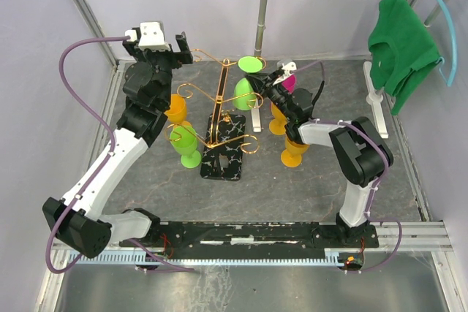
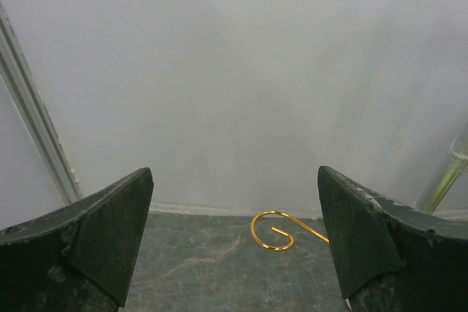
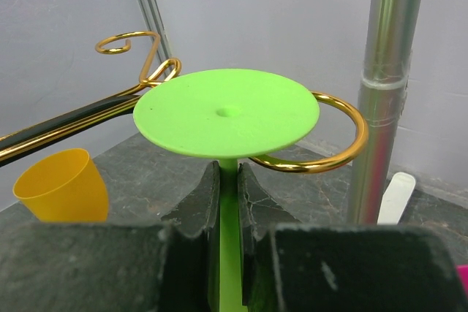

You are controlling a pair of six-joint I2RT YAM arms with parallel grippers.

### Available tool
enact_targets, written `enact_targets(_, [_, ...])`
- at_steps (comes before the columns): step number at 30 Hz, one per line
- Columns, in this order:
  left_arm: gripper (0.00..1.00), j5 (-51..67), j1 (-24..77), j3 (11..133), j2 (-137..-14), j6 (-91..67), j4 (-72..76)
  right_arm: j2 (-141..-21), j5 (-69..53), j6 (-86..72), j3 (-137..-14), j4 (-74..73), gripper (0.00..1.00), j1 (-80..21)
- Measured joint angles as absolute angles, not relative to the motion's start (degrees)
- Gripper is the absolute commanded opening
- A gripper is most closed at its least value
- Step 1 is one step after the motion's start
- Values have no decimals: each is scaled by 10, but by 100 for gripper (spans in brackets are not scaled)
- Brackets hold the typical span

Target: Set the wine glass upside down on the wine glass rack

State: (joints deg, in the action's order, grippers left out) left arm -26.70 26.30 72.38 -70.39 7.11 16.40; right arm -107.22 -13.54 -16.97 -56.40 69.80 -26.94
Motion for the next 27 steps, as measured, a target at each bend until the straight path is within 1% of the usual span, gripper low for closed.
enact_targets(7, [99,-269,260,724,-704,71,165,-1084,-123,-148,-578,696,1,-270])
enact_targets(14, [99,-269,257,724,-705,71,169,-1095,-69,-129,-591,692,1,-269])
enact_targets(23, [99,-268,249,724,-707,71,174,-1094,-27,-96,-590,684,1,-269])
enact_targets(27, [99,-267,245,724,-708,71,178,-1075,-22,-86,-571,681,1,-269])
